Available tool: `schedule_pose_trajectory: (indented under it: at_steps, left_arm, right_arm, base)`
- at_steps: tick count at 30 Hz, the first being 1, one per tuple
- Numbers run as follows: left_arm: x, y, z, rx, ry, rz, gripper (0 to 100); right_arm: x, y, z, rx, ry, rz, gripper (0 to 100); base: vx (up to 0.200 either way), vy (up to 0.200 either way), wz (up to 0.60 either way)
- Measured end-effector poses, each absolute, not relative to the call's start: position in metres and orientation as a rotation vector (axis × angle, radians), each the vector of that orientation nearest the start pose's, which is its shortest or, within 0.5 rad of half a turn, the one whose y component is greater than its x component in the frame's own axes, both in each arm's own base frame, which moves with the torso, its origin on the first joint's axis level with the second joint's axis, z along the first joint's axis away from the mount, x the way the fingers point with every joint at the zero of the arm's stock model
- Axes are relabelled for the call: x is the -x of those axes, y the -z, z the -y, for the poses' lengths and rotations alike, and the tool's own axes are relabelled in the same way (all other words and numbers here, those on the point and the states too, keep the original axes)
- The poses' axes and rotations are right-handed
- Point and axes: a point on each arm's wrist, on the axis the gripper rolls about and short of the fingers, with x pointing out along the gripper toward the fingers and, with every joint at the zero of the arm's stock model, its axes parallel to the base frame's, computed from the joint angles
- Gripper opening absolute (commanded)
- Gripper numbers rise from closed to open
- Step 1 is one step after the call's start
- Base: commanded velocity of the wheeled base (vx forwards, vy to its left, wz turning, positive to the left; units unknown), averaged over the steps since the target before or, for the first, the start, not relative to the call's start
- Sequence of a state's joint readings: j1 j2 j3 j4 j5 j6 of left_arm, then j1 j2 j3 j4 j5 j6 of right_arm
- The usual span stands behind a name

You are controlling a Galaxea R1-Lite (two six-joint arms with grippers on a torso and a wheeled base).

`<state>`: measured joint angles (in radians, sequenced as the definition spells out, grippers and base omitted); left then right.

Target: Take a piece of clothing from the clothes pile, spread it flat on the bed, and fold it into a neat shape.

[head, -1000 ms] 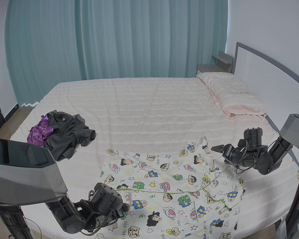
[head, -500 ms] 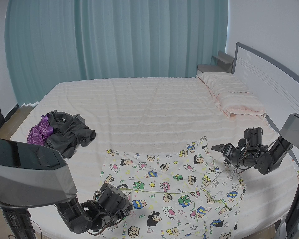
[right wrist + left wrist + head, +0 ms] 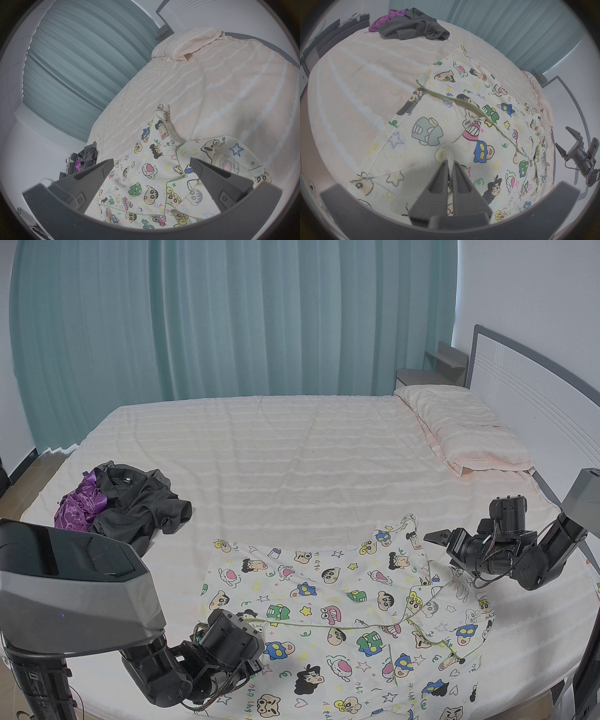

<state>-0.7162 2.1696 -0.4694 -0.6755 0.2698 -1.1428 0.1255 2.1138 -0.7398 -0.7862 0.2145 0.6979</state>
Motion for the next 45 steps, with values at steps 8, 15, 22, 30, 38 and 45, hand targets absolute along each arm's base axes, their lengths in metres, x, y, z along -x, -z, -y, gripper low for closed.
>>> schedule_pose_trajectory:
  at_steps: [8, 15, 22, 30, 38, 45]
  left_arm:
    - [-0.216, 0.007, 0.165, 0.544, -0.155, -0.928, 0]
    - [-0.22, 0.003, 0.145, 0.376, -0.123, -0.888, 0]
    - [-0.233, 0.004, 0.123, 0.325, -0.145, -0.827, 0]
    - [-0.249, 0.014, 0.113, 0.348, -0.152, -0.744, 0]
    - [-0.252, 0.028, 0.107, 0.318, -0.166, -0.754, 100]
    - [-0.254, 0.03, 0.093, 0.346, -0.214, -0.761, 100]
  right_arm:
    - [-0.344, -0.044, -0.049, -0.697, -0.111, -0.683, 100]
    - [-0.344, -0.044, -0.049, -0.697, -0.111, -0.683, 100]
    - [-0.344, -0.043, -0.049, -0.696, -0.111, -0.684, 100]
    - [-0.344, -0.044, -0.049, -0.696, -0.111, -0.684, 100]
    - [-0.344, -0.044, -0.049, -0.696, -0.113, -0.682, 100]
    - [-0.341, -0.044, -0.048, -0.683, -0.106, -0.683, 100]
  base:
    - [0.0, 0.0, 0.0]
    - [0.0, 0.0, 0.0]
    - [0.0, 0.0, 0.0]
    - [0.0, 0.0, 0.0]
    - [0.0, 0.0, 0.0]
    - [0.0, 0.0, 0.0]
